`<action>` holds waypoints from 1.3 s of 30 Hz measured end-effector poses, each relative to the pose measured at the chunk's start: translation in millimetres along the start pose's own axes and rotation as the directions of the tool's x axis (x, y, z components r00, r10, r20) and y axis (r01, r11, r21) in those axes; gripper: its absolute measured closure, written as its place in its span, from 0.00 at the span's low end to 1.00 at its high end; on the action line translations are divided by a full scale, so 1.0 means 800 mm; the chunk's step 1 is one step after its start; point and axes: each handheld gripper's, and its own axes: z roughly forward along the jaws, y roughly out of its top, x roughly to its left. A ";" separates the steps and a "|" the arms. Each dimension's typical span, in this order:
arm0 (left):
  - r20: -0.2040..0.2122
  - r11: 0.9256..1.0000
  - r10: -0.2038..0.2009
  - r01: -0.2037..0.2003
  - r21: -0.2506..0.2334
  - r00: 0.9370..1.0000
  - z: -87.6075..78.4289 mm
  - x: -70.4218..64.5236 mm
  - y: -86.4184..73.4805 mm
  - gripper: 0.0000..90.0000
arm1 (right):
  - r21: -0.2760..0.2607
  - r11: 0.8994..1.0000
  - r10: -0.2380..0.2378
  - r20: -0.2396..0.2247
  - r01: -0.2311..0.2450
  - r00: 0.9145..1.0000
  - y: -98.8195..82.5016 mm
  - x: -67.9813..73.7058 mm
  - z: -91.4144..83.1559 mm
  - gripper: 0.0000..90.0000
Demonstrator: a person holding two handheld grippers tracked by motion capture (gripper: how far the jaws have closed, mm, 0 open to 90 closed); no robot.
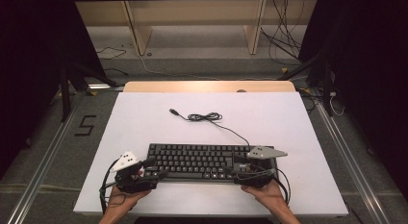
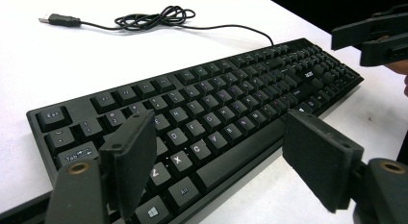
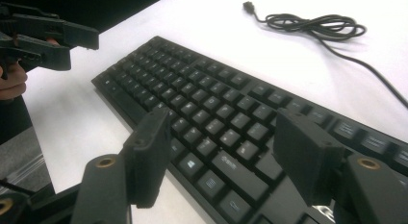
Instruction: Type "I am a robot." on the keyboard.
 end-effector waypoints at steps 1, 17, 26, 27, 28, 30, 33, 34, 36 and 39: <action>0.000 1.000 -0.002 0.002 -0.002 1.000 0.000 0.000 0.000 0.30 | -0.005 1.000 -0.001 0.004 0.001 1.000 -0.002 -0.001 -0.003 0.43; 0.007 1.000 -0.004 0.004 -0.006 1.000 -0.001 -0.001 0.001 0.30 | -0.056 0.998 0.033 0.060 -0.029 0.998 -0.026 -0.014 -0.042 0.36; 0.013 1.000 0.001 -0.001 0.001 1.000 -0.001 -0.003 0.000 0.29 | -0.081 0.996 0.042 0.082 -0.036 0.996 -0.033 -0.016 -0.055 0.35; 0.013 1.000 0.001 -0.001 0.002 1.000 0.000 -0.002 0.000 0.29 | -0.083 0.996 0.039 0.082 -0.032 0.996 -0.033 -0.017 -0.056 0.35; 0.013 1.000 0.002 -0.002 0.003 1.000 0.000 -0.002 0.000 0.29 | -0.083 0.996 0.039 0.082 -0.032 0.996 -0.033 -0.017 -0.056 0.35; 0.013 1.000 0.001 -0.001 0.004 1.000 0.000 -0.002 0.000 0.29 | -0.084 0.996 0.047 0.085 -0.040 0.995 -0.035 -0.017 -0.058 0.35; 0.012 1.000 0.002 -0.002 0.004 1.000 0.000 -0.002 0.000 0.29 | -0.087 0.995 0.048 0.089 -0.040 0.995 -0.036 -0.018 -0.061 0.35; 0.013 1.000 0.001 -0.002 0.004 1.000 0.000 -0.002 0.000 0.29 | -0.089 0.995 0.048 0.090 -0.040 0.995 -0.036 -0.018 -0.061 0.35; 0.013 1.000 0.002 -0.002 0.003 1.000 0.000 -0.002 0.000 0.29 | -0.091 0.995 0.049 0.091 -0.041 0.995 -0.036 -0.018 -0.062 0.35; 0.013 1.000 0.002 -0.002 0.003 1.000 0.000 -0.002 0.000 0.28 | -0.092 0.995 0.047 0.094 -0.039 0.994 -0.036 -0.018 -0.062 0.35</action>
